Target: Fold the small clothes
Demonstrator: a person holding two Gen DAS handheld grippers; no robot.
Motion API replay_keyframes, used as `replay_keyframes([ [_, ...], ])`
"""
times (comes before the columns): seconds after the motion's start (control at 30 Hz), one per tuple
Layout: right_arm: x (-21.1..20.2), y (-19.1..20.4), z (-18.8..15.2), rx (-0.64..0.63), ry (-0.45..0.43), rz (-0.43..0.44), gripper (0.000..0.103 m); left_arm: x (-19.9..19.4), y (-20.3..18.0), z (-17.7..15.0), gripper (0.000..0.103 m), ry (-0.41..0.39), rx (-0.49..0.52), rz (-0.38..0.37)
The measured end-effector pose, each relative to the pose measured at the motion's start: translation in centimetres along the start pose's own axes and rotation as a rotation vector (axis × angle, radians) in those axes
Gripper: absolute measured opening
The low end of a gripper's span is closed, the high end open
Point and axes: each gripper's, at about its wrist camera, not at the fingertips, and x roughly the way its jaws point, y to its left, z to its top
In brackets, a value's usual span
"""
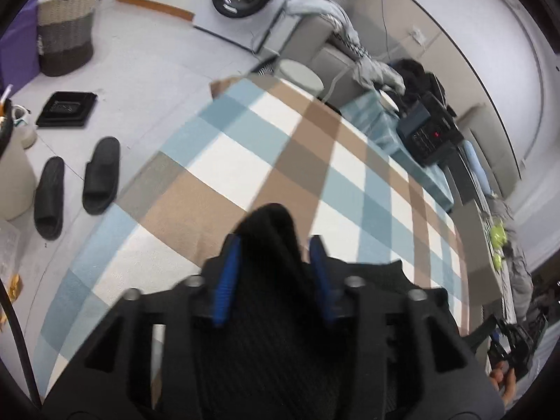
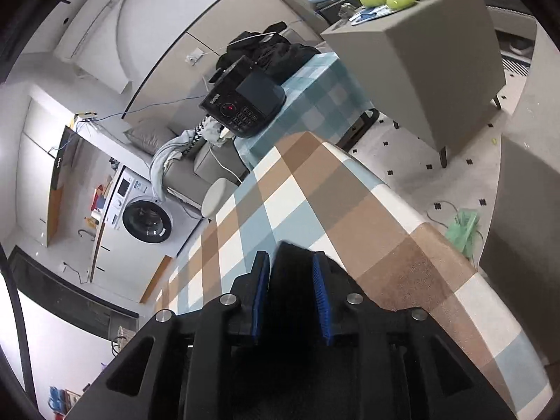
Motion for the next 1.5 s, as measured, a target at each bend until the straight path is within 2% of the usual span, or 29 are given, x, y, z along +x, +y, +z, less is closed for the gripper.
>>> replay_keyframes([
  [0.03,-0.2,0.1,0.0,-0.015,-0.003,-0.008,0.025,-0.3,0.1,0.0,0.055,-0.026,0.013,0.004],
  [0.07,-0.5,0.2,0.1,-0.030,-0.005,-0.013,0.026,-0.6,0.2,0.0,0.058,-0.038,0.026,0.009],
  [0.37,-2.0,0.0,-1.0,-0.108,0.028,-0.056,0.029,-2.6,1.6,-0.8,0.058,-0.043,0.072,0.023],
  [0.43,-2.4,0.3,-1.6,-0.162,0.046,-0.079,0.041,-3.1,1.7,-1.3,0.058,-0.041,0.094,0.035],
  [0.53,-3.6,0.4,-2.9,-0.230,0.071,-0.076,0.052,-4.4,2.1,-2.4,0.059,-0.043,0.127,0.054],
  [0.6,-4.7,0.3,-3.9,-0.291,0.095,-0.093,0.056,-5.6,2.4,-3.6,0.058,-0.038,0.158,0.077],
  [0.8,-9.0,-2.3,-7.8,-0.388,0.154,-0.116,0.056,-8.9,4.1,-8.5,0.059,0.022,0.191,0.055],
  [0.9,-9.5,-4.0,-9.2,-0.416,0.180,-0.128,0.056,-10.0,4.6,-10.8,0.059,0.042,0.208,0.060],
  [0.97,-9.0,-5.0,-9.6,-0.416,0.196,-0.154,0.056,-10.3,4.7,-12.3,0.059,0.059,0.222,0.064],
  [1.03,-8.1,-5.5,-9.3,-0.398,0.205,-0.126,0.056,-10.6,4.7,-13.4,0.059,0.068,0.237,0.064],
  [1.17,-5.3,-4.5,-8.3,-0.421,0.200,-0.131,0.056,-11.0,4.7,-14.9,0.059,0.083,0.247,0.072],
  [1.2,-4.5,-4.3,-8.1,-0.425,0.202,-0.149,0.048,-11.1,4.7,-15.2,0.059,0.085,0.249,0.073],
  [1.23,-3.8,-4.0,-7.8,-0.431,0.206,-0.165,0.031,-11.2,4.7,-15.4,0.059,0.085,0.250,0.077],
  [1.27,-3.4,-3.7,-7.7,-0.448,0.209,-0.180,0.022,-11.5,4.7,-15.6,0.059,0.082,0.252,0.081],
  [1.3,-3.3,-3.2,-7.8,-0.476,0.199,-0.202,0.008,-11.6,4.7,-15.7,0.059,0.080,0.255,0.083],
  [1.4,-5.4,-1.6,-8.2,-0.584,0.099,-0.188,0.005,-12.1,4.9,-15.8,0.059,0.077,0.248,0.090],
  [1.47,-6.3,-1.8,-8.0,-0.570,0.063,-0.201,0.005,-12.3,5.2,-15.8,0.059,0.074,0.236,0.092],
  [1.5,-6.2,-2.3,-7.8,-0.552,0.080,-0.210,0.005,-12.4,5.3,-15.7,0.059,0.076,0.231,0.094],
])
